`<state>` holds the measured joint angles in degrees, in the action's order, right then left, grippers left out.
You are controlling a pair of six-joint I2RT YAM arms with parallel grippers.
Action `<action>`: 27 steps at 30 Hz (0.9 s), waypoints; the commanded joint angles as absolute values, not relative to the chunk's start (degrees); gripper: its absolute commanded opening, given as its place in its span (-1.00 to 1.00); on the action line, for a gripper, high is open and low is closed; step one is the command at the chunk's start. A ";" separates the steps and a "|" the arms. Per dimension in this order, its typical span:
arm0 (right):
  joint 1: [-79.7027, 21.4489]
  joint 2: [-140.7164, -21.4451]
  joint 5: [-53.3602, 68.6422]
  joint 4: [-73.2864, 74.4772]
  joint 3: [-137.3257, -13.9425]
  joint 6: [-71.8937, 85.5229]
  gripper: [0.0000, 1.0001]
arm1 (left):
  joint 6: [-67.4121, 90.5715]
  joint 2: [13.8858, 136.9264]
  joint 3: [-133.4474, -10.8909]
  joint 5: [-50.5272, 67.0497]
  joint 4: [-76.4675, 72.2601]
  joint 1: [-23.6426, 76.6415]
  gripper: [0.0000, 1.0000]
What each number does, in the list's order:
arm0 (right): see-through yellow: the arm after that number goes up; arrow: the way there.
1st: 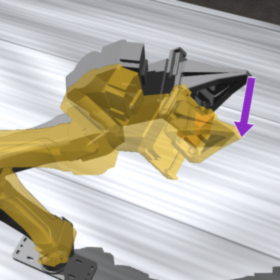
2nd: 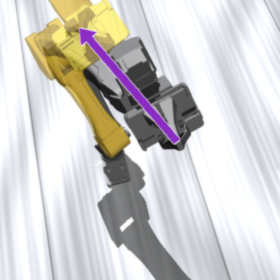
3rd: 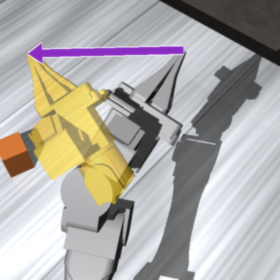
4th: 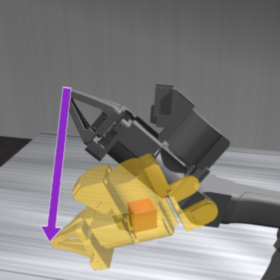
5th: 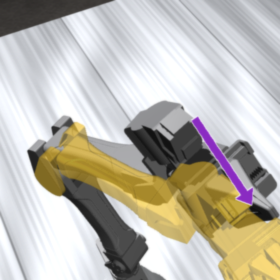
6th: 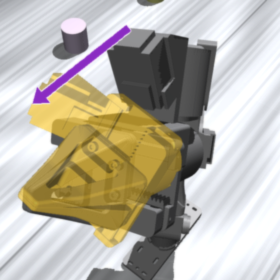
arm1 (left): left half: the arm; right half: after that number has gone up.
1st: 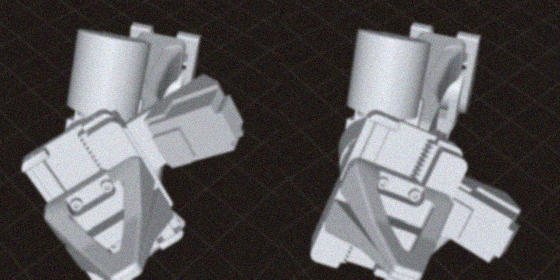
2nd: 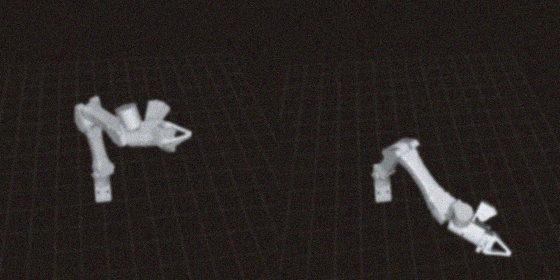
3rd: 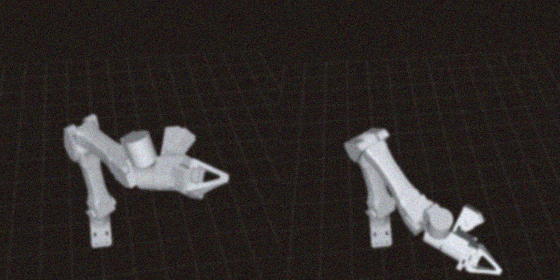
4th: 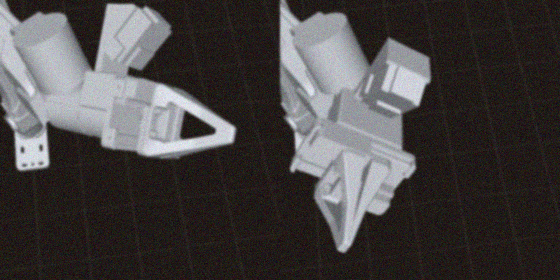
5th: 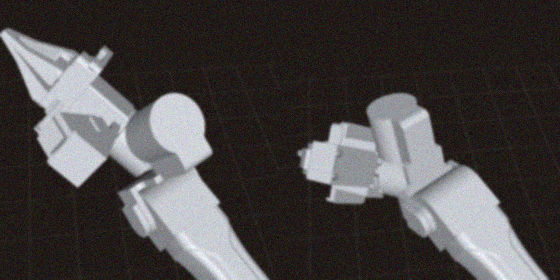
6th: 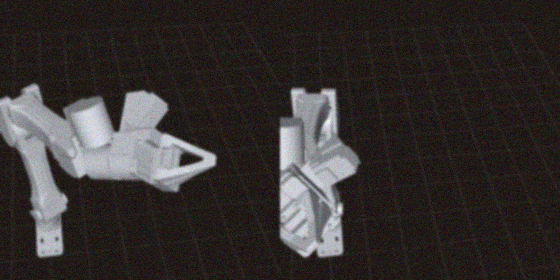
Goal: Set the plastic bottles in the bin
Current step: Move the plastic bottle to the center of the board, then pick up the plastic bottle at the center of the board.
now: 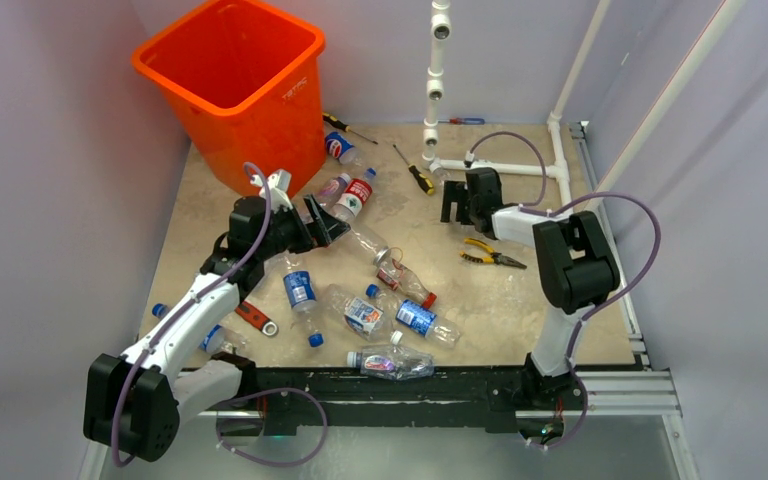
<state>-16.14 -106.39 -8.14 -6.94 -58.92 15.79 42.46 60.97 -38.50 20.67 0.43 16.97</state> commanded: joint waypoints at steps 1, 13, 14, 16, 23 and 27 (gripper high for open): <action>-16.82 -107.06 -9.88 -5.84 -61.88 14.68 0.80 | 42.90 60.77 -38.23 21.53 -1.85 16.61 0.93; -19.12 -101.25 -9.77 -6.50 -58.55 14.50 0.34 | 42.76 60.91 -38.23 21.14 -1.62 16.61 0.92; -19.61 -99.68 -9.96 -6.16 -58.27 14.50 0.32 | 42.79 60.99 -38.23 21.03 -1.59 16.61 0.92; -20.56 -96.11 -9.89 -4.86 -57.67 14.59 0.27 | 42.64 61.07 -38.25 20.88 -1.50 16.61 0.92; -21.59 -80.82 -7.20 -0.96 -52.79 15.54 0.04 | 42.32 60.91 -38.40 19.87 -1.23 16.61 0.92; -21.65 -71.32 -3.91 -0.40 -48.01 15.89 -0.15 | 41.93 60.51 -38.66 19.23 -1.30 16.61 0.92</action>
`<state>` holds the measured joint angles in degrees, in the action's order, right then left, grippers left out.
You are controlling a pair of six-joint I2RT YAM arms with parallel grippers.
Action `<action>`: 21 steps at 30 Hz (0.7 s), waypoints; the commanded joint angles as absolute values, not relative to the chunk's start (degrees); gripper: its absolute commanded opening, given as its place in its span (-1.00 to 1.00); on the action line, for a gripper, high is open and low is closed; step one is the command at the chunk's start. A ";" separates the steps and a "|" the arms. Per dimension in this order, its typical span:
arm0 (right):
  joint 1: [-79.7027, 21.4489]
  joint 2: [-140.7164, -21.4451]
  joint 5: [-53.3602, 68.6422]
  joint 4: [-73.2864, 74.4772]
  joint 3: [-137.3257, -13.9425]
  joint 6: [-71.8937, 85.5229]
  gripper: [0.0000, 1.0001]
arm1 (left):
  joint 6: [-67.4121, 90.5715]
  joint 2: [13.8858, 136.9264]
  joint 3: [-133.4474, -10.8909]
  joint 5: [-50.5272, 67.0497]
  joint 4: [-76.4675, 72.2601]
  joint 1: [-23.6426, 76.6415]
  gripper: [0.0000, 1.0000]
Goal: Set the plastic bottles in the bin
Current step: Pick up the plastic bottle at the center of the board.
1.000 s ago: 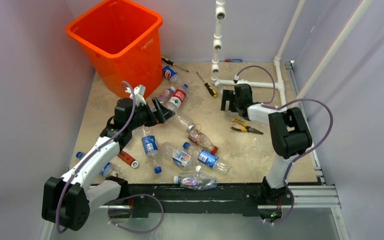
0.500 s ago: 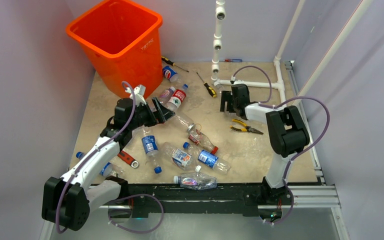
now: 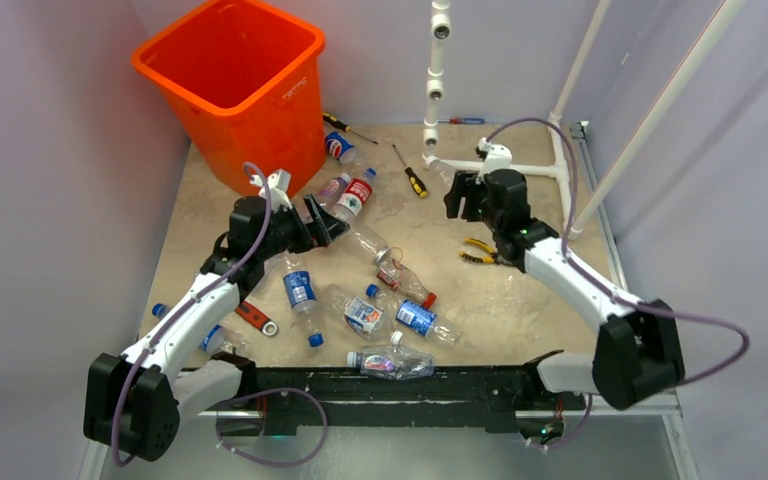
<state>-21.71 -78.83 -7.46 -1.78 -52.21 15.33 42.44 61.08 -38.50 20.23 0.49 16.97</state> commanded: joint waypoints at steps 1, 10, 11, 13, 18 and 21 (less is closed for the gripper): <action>-21.65 -69.32 -2.67 -0.65 -46.90 16.26 -0.19 | 41.73 60.35 -38.78 18.99 -1.40 16.61 0.92; -21.84 -44.77 21.99 -21.21 -30.13 21.11 -0.29 | 50.00 57.79 -37.45 24.10 -16.84 16.73 0.99; -21.87 -42.27 24.92 -25.50 -27.95 22.44 -0.30 | 51.83 57.53 -36.12 27.13 -22.55 17.01 0.99; -21.88 -38.25 29.80 -34.71 -23.74 25.92 -0.31 | 58.35 57.64 -33.05 33.05 -39.88 18.98 0.99; -21.97 -35.69 33.08 -48.64 -17.94 32.81 -0.37 | 63.74 57.16 -30.66 30.90 -60.53 22.84 0.99; -22.15 -35.08 32.08 -53.56 -16.27 35.50 -0.39 | 66.22 58.34 -30.31 30.17 -70.76 23.36 0.99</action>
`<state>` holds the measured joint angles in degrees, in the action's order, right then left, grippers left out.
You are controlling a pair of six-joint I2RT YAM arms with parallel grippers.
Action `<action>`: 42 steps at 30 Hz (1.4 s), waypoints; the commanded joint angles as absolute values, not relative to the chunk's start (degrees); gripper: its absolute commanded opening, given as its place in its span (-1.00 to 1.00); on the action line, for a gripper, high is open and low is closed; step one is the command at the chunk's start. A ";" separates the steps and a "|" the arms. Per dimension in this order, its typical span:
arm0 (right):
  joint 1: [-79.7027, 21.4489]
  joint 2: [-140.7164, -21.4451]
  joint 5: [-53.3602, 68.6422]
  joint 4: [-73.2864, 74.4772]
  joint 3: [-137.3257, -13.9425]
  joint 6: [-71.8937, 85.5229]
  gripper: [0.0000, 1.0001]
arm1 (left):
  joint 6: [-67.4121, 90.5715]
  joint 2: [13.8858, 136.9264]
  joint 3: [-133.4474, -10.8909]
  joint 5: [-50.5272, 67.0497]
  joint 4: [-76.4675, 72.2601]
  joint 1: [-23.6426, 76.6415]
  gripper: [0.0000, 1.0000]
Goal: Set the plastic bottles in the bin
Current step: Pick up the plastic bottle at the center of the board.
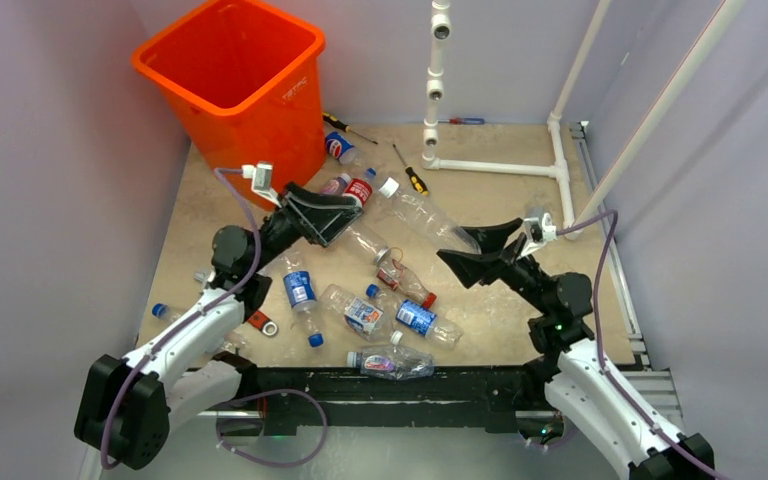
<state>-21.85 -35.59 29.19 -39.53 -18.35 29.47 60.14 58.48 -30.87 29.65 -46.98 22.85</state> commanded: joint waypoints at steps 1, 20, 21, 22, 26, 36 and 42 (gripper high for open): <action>-22.27 -35.08 31.68 -54.44 -16.04 35.98 -0.40 | 67.38 59.09 -30.24 29.90 -74.05 23.50 0.99; -24.15 -36.97 30.31 -57.99 -15.82 37.10 -0.50 | 53.97 67.17 -43.06 25.64 -63.27 34.97 0.74; -24.21 -36.94 30.32 -57.90 -15.82 37.09 -0.50 | 53.81 67.41 -43.44 25.62 -63.14 35.23 0.70; -24.29 -36.98 30.39 -57.84 -15.75 37.09 -0.50 | 53.82 67.80 -43.73 25.54 -62.82 35.47 0.64; -24.47 -37.05 30.58 -57.65 -15.73 36.85 -0.51 | 53.32 69.35 -44.88 24.52 -60.62 36.31 0.39; -24.95 -35.92 30.76 -54.10 -15.91 34.67 -0.51 | 51.26 68.83 -44.52 23.21 -60.90 36.79 -0.61; -25.07 -35.66 32.75 -48.98 -17.80 33.02 -0.19 | 49.89 68.05 -45.13 24.40 -59.66 36.83 -1.00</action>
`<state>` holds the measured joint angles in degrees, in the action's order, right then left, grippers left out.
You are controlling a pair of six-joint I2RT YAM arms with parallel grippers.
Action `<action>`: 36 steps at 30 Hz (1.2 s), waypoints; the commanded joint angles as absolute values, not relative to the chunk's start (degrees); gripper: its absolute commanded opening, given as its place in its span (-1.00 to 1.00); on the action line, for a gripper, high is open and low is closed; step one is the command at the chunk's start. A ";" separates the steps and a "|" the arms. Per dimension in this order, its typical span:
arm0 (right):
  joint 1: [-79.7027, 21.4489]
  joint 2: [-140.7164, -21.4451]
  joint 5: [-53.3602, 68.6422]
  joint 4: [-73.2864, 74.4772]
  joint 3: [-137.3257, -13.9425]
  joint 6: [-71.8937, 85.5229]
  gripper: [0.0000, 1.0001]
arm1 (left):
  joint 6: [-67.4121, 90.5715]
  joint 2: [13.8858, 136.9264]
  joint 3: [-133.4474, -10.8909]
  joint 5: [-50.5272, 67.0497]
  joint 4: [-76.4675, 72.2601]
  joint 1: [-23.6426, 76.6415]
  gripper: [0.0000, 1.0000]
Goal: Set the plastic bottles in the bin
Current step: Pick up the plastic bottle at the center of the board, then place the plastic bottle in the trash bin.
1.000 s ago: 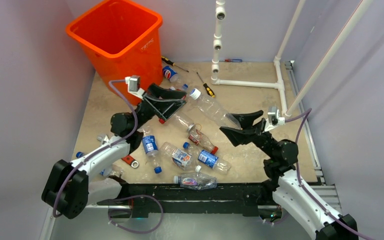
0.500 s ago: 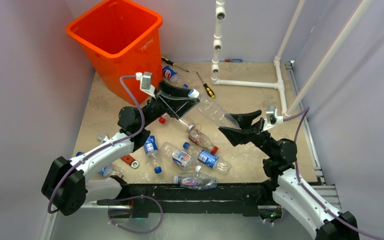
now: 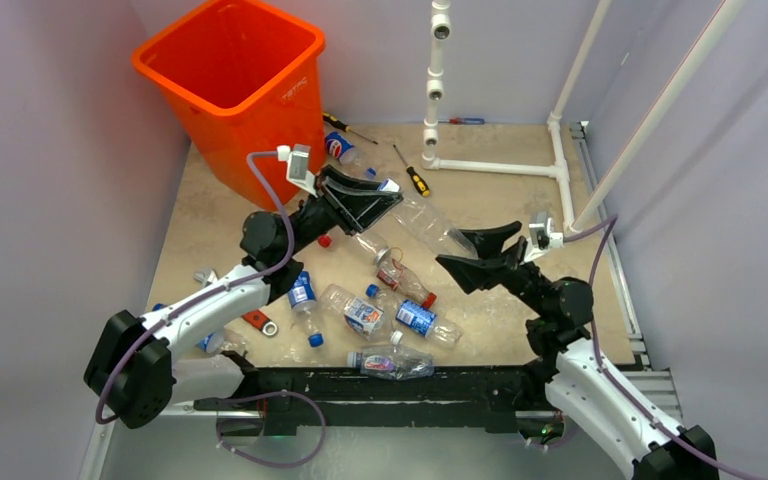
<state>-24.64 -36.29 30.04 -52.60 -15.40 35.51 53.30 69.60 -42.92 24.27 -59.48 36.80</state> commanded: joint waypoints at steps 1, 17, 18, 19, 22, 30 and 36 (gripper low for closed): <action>-25.11 -35.60 33.31 -46.90 -18.68 32.36 -0.01 | 49.13 67.50 -45.24 24.38 -58.58 36.83 -1.00; -25.11 -26.26 18.75 -13.75 -30.73 27.15 0.96 | 12.32 60.71 -67.65 9.17 -10.32 36.80 -1.00; -25.12 -25.33 18.20 -12.66 -30.88 27.88 0.97 | 9.65 60.37 -69.01 6.77 -8.93 36.76 -1.00; -25.08 -24.77 18.11 -12.35 -30.82 28.69 0.98 | 7.74 60.04 -70.31 4.04 -7.94 36.75 -1.00; -25.09 -23.94 18.80 -12.62 -29.83 31.10 0.98 | 2.65 59.68 -74.60 -3.48 -6.17 36.80 -1.00; -25.09 -22.50 16.72 -16.08 -24.98 35.34 0.98 | -12.97 64.91 -85.17 -24.96 -11.09 36.77 -1.00; -25.05 -20.31 15.70 -15.63 -23.10 34.59 0.98 | -21.18 74.87 -97.61 -34.17 -17.32 34.53 -1.00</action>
<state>-24.82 -21.17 16.99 -14.41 -22.94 34.33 -12.40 69.38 -89.47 -24.14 -12.19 36.73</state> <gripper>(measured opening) 0.987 0.332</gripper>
